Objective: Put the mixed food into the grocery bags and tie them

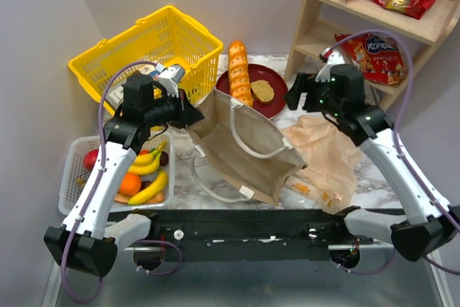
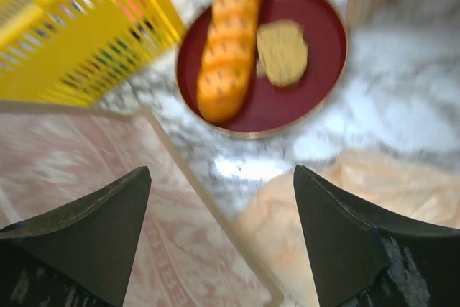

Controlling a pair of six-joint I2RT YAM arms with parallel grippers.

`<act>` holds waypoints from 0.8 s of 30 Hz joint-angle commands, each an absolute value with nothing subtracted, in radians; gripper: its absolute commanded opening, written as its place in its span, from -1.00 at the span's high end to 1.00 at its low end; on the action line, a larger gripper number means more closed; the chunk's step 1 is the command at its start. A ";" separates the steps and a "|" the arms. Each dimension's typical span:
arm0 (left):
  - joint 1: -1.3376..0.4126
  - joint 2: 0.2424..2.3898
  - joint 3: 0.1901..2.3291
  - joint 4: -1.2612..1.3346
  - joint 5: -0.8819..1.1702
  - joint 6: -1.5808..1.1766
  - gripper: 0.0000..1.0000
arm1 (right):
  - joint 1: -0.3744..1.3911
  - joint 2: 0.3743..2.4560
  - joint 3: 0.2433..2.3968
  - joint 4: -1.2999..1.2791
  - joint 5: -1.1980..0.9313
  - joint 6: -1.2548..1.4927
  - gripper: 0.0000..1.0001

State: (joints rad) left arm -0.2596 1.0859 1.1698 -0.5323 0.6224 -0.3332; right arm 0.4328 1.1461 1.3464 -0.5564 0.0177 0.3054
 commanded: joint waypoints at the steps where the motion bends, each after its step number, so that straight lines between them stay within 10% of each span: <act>1: -0.244 1.065 1.147 -0.587 0.532 -0.258 1.00 | 0.411 1.212 1.209 -0.491 -0.097 0.383 -0.69; 13: -0.239 1.077 1.123 -0.543 0.411 -0.244 1.00 | 0.233 1.486 0.953 -0.313 -0.218 0.595 -0.94; 24: -0.239 1.083 1.178 -0.532 0.321 -0.253 1.00 | 0.102 1.505 0.900 -0.359 0.103 0.611 -1.00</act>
State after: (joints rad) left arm -0.2440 1.0828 1.1233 -0.5709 0.3725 -0.2554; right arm 0.1520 1.5017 0.9054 -0.3599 -0.0139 0.6060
